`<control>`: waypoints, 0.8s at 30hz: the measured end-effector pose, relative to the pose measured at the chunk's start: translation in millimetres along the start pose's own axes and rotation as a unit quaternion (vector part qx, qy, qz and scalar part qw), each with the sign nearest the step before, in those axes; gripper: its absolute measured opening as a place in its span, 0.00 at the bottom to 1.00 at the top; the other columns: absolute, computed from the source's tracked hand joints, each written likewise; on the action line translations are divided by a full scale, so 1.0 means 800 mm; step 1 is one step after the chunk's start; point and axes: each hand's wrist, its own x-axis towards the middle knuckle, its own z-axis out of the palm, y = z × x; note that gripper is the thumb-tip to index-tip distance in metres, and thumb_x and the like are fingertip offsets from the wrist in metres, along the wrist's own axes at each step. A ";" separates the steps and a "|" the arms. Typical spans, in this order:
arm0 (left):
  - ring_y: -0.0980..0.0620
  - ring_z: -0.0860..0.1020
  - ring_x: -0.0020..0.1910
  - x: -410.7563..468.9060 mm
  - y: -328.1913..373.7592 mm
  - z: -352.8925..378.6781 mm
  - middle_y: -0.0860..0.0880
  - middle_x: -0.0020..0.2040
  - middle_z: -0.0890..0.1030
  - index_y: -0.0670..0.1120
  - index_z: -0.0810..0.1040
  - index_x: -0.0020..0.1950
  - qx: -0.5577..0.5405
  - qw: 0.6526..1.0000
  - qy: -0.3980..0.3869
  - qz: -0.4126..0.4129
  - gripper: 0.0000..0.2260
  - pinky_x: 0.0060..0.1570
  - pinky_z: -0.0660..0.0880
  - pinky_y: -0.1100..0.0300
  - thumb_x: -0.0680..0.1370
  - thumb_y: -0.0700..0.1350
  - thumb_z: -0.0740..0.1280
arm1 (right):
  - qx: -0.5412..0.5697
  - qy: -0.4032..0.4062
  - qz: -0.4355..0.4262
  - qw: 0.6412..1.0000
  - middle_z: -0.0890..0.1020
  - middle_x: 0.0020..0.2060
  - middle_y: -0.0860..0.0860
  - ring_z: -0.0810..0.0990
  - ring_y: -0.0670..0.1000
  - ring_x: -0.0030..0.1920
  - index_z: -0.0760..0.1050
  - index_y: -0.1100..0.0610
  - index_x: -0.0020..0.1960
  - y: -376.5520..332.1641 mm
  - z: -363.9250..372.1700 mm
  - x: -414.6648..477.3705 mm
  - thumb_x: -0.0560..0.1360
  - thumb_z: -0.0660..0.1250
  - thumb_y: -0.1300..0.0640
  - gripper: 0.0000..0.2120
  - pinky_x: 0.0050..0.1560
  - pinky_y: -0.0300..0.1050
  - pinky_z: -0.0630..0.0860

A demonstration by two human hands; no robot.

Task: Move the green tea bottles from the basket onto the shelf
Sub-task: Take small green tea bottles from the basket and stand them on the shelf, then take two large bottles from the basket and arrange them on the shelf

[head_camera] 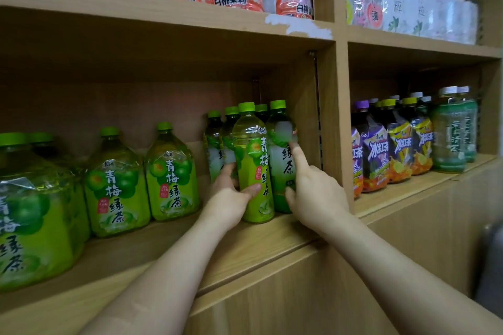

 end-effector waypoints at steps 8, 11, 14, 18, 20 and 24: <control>0.48 0.75 0.52 -0.015 0.031 -0.022 0.46 0.56 0.74 0.48 0.67 0.68 0.075 0.958 0.197 0.195 0.24 0.49 0.72 0.56 0.74 0.44 0.69 | 0.229 -0.055 -0.101 0.967 0.82 0.45 0.45 0.81 0.44 0.45 0.73 0.48 0.66 0.019 -0.097 -0.040 0.76 0.67 0.54 0.18 0.50 0.43 0.80; 0.47 0.77 0.44 -0.022 0.045 -0.032 0.49 0.45 0.77 0.49 0.76 0.55 0.077 0.964 0.156 0.200 0.10 0.41 0.70 0.58 0.76 0.39 0.64 | 0.251 -0.100 -0.088 0.959 0.85 0.40 0.52 0.84 0.48 0.41 0.77 0.47 0.59 0.043 -0.151 -0.062 0.76 0.67 0.55 0.12 0.45 0.48 0.82; 0.56 0.76 0.36 -0.046 0.087 -0.028 0.56 0.39 0.79 0.53 0.80 0.46 0.097 0.961 0.090 0.243 0.08 0.36 0.69 0.62 0.77 0.40 0.64 | 0.216 -0.176 -0.068 0.958 0.86 0.40 0.52 0.85 0.48 0.39 0.78 0.47 0.55 0.075 -0.209 -0.082 0.74 0.67 0.53 0.10 0.42 0.49 0.83; 0.63 0.78 0.37 -0.117 0.163 0.013 0.60 0.38 0.80 0.52 0.83 0.46 0.068 0.937 -0.014 0.341 0.08 0.34 0.72 0.72 0.77 0.41 0.65 | 0.146 -0.225 -0.054 0.962 0.86 0.39 0.50 0.85 0.48 0.38 0.79 0.40 0.49 0.117 -0.276 -0.108 0.59 0.66 0.28 0.25 0.41 0.47 0.82; 0.61 0.78 0.35 -0.156 0.191 0.053 0.59 0.37 0.81 0.49 0.84 0.45 0.024 0.929 -0.064 0.363 0.08 0.33 0.73 0.69 0.75 0.39 0.66 | 0.087 -0.235 -0.066 0.966 0.86 0.38 0.47 0.85 0.46 0.37 0.78 0.37 0.49 0.145 -0.303 -0.121 0.57 0.62 0.23 0.28 0.42 0.46 0.81; 0.57 0.76 0.30 -0.232 0.228 0.151 0.53 0.32 0.81 0.46 0.85 0.42 -0.028 0.905 -0.169 0.390 0.08 0.31 0.71 0.66 0.73 0.36 0.67 | -0.003 -0.245 -0.040 0.969 0.84 0.38 0.36 0.83 0.40 0.38 0.78 0.39 0.49 0.199 -0.363 -0.167 0.67 0.65 0.37 0.13 0.47 0.41 0.79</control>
